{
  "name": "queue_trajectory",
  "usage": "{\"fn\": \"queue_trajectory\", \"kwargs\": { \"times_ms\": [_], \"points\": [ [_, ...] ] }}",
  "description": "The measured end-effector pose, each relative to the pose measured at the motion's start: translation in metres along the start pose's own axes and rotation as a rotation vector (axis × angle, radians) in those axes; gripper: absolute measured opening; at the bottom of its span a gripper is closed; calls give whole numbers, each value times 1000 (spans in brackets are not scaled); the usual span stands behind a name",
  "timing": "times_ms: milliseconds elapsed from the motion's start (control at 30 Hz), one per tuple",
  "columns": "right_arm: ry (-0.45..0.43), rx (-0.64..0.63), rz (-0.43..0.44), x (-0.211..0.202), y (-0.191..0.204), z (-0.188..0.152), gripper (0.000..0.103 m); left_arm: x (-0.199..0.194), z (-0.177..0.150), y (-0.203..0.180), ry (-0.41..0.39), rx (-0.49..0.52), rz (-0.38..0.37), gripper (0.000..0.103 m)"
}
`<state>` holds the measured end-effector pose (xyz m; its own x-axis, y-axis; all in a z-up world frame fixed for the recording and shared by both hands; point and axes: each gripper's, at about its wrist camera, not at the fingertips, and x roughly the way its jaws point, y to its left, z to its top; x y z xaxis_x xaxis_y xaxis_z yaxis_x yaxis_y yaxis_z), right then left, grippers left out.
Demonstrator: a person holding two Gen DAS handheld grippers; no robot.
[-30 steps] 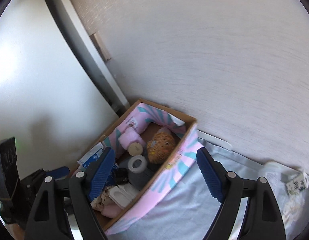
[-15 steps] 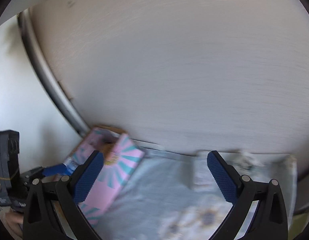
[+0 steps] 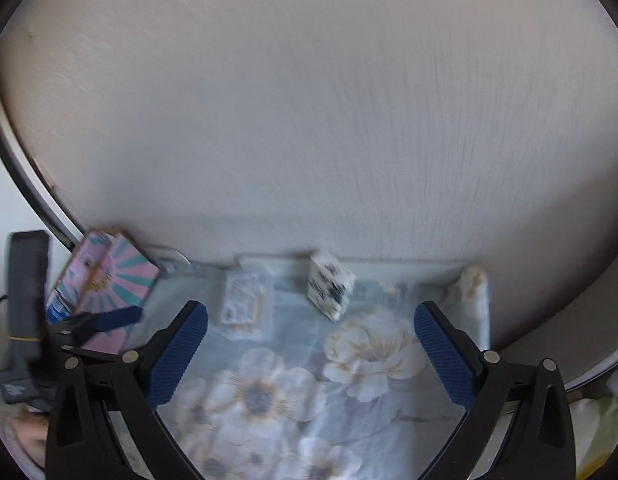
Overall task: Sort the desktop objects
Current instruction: 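Move both tools back to the last items on the sheet, then grasp clear cotton-swab box with left tool while right tool grasps white tissue pack, then lift and carry swab box and tissue pack over the cardboard box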
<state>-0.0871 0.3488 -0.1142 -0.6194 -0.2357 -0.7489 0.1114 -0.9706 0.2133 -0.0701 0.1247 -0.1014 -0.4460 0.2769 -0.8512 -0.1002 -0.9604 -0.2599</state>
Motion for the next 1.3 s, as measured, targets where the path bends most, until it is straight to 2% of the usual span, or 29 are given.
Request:
{"fn": "queue_trajectory", "kwargs": {
  "times_ms": [67,233,433,533,600,667,733,800,833,867,900,967,1067,1300],
  "points": [
    [35,1,18,21,-13,-4,103,29,-3,-1,18,-38,30,102],
    [72,0,28,65,-30,-10,103,64,0,5,-20,-101,95,102],
    [63,-36,44,93,-26,-10,97,76,4,4,-34,-96,133,100],
    [50,-33,55,100,-26,-7,93,77,4,7,-31,-125,117,98],
    [57,-31,60,104,-27,-6,88,77,4,6,-37,-126,109,98],
    [66,-31,71,108,-28,-5,77,76,4,5,-41,-115,115,96],
    [68,-43,73,110,-28,-5,67,75,5,2,-44,-96,123,90],
    [70,-50,67,112,-28,-5,58,73,6,0,-49,-78,119,76],
    [70,-50,68,113,-29,-5,50,73,6,0,-51,-70,108,73],
    [70,-45,78,113,-29,-6,44,71,6,-2,-54,-60,99,64],
    [67,-40,90,112,-29,-6,40,70,5,-2,-56,-53,100,64],
    [61,-45,86,109,-27,-6,24,68,4,-1,-59,-53,94,63],
    [52,-48,75,107,-24,-7,19,65,4,2,-62,-62,87,63],
    [31,-24,54,93,-24,-12,18,49,0,5,-60,-36,87,62]
  ]
}}
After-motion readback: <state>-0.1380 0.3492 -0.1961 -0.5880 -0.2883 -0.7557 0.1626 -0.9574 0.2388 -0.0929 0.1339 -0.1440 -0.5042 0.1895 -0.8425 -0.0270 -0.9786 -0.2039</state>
